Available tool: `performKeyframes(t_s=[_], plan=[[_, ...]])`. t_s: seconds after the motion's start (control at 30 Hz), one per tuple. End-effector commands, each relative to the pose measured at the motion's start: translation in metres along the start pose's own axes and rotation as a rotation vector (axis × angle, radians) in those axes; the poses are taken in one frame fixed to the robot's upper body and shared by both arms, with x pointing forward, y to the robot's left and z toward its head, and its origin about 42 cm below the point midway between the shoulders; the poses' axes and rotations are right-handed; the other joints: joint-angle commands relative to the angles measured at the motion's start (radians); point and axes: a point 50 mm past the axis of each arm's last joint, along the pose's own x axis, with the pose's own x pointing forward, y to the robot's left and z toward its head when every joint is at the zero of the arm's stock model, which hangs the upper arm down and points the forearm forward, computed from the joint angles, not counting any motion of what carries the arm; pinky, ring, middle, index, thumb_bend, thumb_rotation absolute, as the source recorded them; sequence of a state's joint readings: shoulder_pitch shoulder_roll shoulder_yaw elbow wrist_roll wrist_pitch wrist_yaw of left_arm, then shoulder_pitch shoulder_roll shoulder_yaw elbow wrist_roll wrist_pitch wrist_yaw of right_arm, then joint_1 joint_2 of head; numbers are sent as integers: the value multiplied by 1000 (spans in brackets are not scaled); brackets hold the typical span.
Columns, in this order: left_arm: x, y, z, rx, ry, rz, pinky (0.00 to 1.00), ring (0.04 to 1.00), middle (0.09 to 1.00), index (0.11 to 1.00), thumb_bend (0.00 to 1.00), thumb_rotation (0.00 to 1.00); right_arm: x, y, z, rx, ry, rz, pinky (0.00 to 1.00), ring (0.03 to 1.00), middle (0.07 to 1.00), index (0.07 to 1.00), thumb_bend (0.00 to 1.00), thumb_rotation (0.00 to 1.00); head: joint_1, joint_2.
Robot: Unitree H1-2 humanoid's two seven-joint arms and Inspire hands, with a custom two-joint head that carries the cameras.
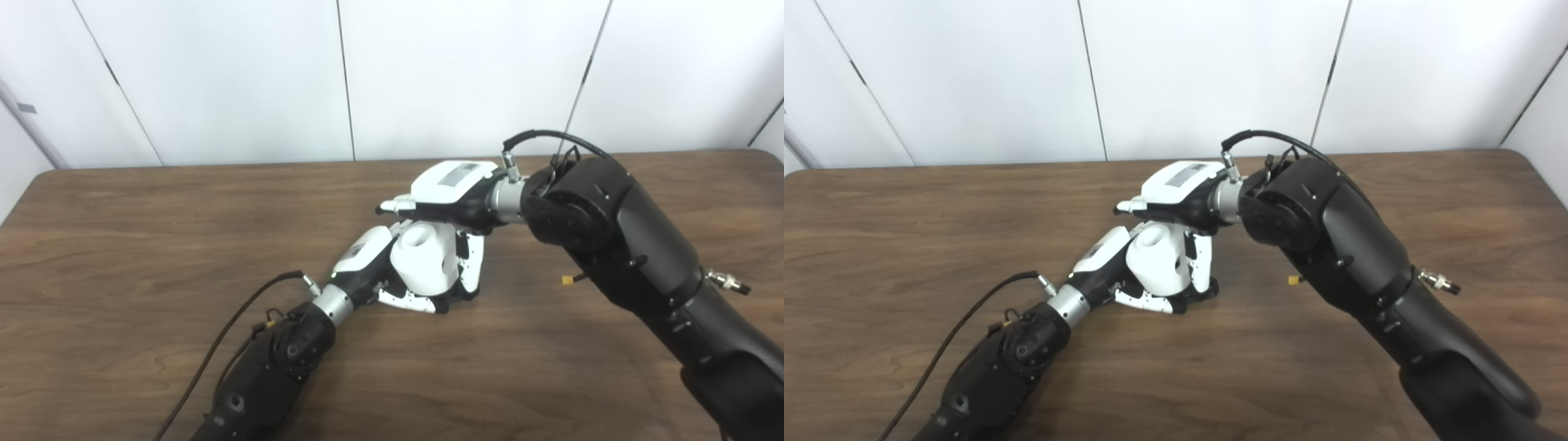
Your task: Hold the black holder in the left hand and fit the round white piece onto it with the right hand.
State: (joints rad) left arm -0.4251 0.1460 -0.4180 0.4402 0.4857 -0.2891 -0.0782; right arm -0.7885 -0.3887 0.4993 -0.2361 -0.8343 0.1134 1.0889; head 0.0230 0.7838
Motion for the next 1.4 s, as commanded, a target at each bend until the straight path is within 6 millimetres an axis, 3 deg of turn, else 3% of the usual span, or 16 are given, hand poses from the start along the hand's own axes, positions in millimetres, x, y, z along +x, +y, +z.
performKeyframes(t_s=[0.0, 0.37, 0.57, 0.83, 1.37], plan=[[-18, -25, -21, -25, 111, -59, 984, 1000, 920, 482, 524, 57, -10, -18, -3, -32, 1, -69, 615, 831, 968, 1000, 986, 213, -1, 1], [-20, -22, -25, -19, 116, -47, 938, 997, 914, 482, 523, 55, -9, -20, -2, -14, -4, -64, 620, 832, 971, 1000, 981, 204, -6, -1], [-19, -14, -22, 50, 125, -38, 995, 1000, 917, 481, 524, 58, -9, -26, -6, 12, 2, -91, 628, 837, 980, 1000, 965, 205, -9, -4], [-15, -5, -20, 113, 163, -67, 1000, 1000, 915, 482, 524, 57, -13, -33, -13, 25, 20, -122, 616, 826, 980, 1000, 963, 222, -8, -6], [-15, -8, -20, 156, 176, -123, 1000, 991, 905, 481, 524, 59, -19, -44, -20, 36, 46, -162, 605, 837, 976, 1000, 984, 243, -13, -7]])
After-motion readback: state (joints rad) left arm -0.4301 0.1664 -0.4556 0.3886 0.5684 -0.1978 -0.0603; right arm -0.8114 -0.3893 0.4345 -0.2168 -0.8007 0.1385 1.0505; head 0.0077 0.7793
